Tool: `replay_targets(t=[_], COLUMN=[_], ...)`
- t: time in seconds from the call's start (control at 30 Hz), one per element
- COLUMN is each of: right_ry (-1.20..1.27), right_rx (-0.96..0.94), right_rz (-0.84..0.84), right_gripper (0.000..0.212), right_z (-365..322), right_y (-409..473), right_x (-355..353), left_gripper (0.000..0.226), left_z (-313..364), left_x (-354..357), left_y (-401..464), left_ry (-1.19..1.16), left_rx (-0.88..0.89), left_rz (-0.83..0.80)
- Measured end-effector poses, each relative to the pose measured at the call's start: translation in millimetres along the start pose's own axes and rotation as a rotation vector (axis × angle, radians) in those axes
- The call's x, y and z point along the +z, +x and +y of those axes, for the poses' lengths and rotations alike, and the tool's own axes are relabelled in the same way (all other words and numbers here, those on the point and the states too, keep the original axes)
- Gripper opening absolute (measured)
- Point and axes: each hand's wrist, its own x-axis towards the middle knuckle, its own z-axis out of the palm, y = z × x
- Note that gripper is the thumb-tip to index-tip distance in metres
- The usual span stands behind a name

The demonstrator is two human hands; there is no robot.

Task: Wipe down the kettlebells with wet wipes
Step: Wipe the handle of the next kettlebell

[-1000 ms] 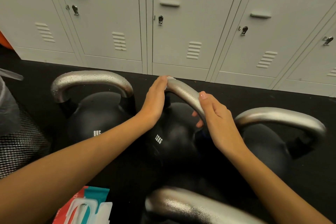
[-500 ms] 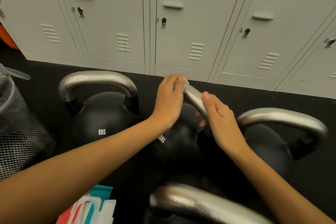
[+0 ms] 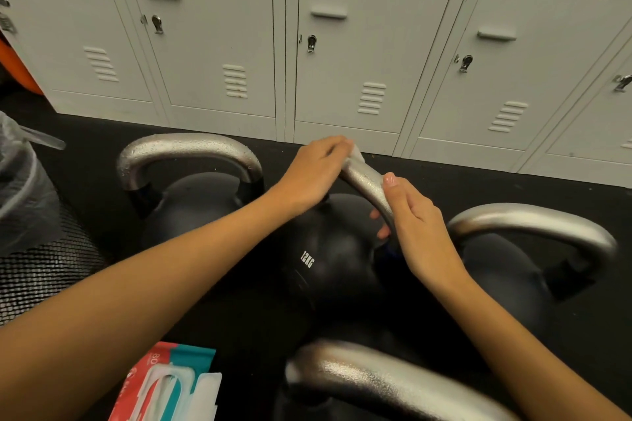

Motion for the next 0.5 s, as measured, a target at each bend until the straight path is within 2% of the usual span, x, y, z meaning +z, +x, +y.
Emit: replay_targets(t=[0.13, 0.27, 0.37, 0.43, 0.5], right_ry=[-0.012, -0.025, -0.028, -0.033, -0.027], right_rx=[0.003, 0.002, 0.005, -0.005, 0.001], right_rz=[-0.001, -0.004, -0.007, -0.004, -0.006], right_gripper=[0.034, 0.036, 0.036, 0.036, 0.037], right_z=[0, -1, -3, -3, -3], right_y=[0, -1, -2, -3, -3], right_x=[0, 0, -1, 0, 0], left_gripper=[0.034, 0.06, 0.047, 0.037, 0.037], left_z=[-25, -49, -47, -37, -16], left_x=[-5, -3, -5, -8, -7], left_y=[14, 7, 1, 1, -1], left_ry=[-0.226, -0.36, -0.328, -0.189, -0.063], left_rx=[-0.336, -0.476, -0.39, -0.257, -0.09], left_rz=[-0.005, 0.021, 0.017, 0.0, -0.031])
